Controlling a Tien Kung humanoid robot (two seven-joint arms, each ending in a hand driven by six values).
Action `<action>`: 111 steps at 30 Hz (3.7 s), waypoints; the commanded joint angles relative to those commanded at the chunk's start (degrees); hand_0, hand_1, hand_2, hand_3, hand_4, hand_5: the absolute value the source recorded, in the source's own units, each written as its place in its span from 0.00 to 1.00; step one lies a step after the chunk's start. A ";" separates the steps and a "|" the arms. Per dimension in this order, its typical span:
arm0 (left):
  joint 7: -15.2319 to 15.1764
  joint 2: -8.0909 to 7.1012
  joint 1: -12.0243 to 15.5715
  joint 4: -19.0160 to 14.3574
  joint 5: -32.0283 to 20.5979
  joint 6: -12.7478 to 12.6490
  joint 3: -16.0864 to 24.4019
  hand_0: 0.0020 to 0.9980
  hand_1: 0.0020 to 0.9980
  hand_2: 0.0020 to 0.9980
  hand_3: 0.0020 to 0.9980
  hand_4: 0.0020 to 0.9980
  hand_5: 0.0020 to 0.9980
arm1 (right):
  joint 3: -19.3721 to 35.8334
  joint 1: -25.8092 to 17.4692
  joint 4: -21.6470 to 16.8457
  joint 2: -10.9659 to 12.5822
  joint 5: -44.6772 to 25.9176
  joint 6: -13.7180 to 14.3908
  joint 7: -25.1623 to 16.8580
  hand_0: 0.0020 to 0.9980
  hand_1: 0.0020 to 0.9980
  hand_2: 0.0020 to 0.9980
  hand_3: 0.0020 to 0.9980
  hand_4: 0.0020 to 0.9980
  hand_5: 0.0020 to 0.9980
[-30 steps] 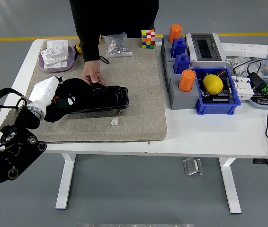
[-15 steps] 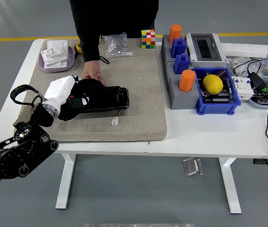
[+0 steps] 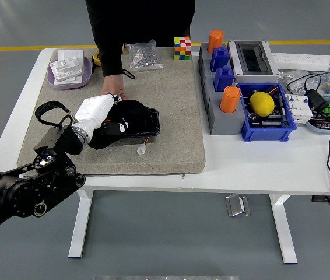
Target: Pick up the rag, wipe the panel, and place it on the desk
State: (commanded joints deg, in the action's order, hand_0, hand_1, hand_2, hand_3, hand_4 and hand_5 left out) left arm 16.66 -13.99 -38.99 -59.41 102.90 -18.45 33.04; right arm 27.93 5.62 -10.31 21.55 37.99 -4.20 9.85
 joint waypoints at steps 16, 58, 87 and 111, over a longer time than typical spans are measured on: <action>0.14 1.11 -3.68 -1.11 0.23 0.39 -5.48 0.24 0.18 0.50 0.38 0.29 0.00 | -0.07 0.36 0.00 0.25 0.49 -0.24 0.23 0.72 0.58 0.67 0.58 1.00 0.41; 0.56 -3.71 -1.18 1.19 4.05 -2.54 -2.95 0.23 0.18 0.49 0.38 0.31 0.00 | 3.92 -0.17 0.00 -0.51 3.35 -0.28 1.05 0.72 0.58 0.67 0.57 1.00 0.41; 0.95 -8.72 1.57 3.15 5.71 -3.10 0.32 0.23 0.18 0.50 0.39 0.32 0.00 | 6.82 -0.65 0.00 -1.01 5.37 -0.36 1.62 0.72 0.57 0.67 0.58 1.00 0.41; 0.78 -9.20 2.55 3.52 6.36 -3.61 1.90 0.23 0.18 0.50 0.39 0.33 0.00 | 6.00 -0.66 0.00 -0.78 4.18 -0.22 1.34 0.72 0.57 0.67 0.58 1.00 0.42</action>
State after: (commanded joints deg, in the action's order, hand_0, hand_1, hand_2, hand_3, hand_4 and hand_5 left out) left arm 17.44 -23.19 -36.44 -55.89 109.26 -22.06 34.93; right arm 33.93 4.96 -10.31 20.77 42.17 -4.43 11.19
